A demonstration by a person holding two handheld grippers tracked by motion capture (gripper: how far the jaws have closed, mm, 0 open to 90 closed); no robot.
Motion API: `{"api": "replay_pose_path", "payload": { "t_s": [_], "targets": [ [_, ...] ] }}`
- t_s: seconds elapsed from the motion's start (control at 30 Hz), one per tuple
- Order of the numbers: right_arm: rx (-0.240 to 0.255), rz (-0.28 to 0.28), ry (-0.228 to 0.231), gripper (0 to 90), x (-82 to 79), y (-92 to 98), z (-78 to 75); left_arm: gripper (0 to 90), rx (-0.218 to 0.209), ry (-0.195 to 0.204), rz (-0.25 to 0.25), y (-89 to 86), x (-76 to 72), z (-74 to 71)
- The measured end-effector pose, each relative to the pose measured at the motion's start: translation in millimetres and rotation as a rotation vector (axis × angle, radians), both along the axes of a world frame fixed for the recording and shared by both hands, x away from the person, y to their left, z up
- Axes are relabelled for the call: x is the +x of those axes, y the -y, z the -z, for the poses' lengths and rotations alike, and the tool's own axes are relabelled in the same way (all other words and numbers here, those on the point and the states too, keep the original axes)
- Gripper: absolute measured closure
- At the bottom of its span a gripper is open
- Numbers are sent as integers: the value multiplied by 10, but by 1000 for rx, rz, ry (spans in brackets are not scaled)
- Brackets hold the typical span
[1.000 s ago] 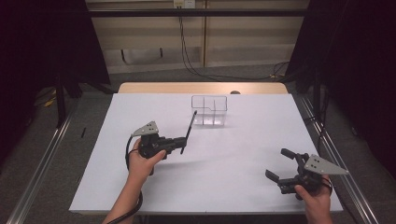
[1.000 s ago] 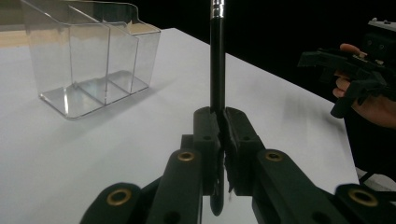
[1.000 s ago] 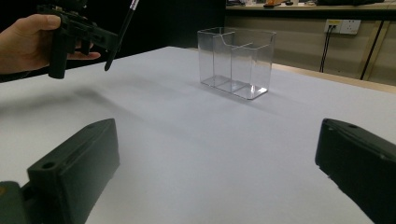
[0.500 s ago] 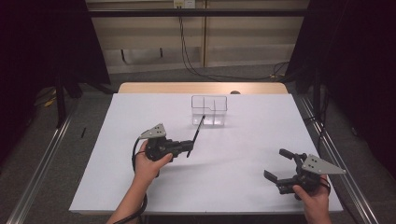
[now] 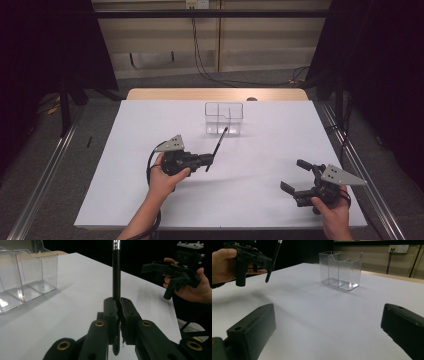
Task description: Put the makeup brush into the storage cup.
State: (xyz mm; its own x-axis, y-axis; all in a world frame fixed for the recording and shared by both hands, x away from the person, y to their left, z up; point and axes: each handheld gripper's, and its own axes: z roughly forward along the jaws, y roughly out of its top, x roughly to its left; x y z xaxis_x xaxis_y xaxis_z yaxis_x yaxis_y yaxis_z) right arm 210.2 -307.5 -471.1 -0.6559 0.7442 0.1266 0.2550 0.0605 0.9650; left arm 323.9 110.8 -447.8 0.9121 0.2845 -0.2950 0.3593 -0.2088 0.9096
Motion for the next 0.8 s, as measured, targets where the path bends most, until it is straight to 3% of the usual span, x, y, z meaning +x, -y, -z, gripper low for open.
{"api": "replay_pose_path", "payload": {
  "t_s": [0.8],
  "targets": [
    [17,0,-33,0,201,-205,-130,841,0,10,49,128,-76,-19]
  ]
}}
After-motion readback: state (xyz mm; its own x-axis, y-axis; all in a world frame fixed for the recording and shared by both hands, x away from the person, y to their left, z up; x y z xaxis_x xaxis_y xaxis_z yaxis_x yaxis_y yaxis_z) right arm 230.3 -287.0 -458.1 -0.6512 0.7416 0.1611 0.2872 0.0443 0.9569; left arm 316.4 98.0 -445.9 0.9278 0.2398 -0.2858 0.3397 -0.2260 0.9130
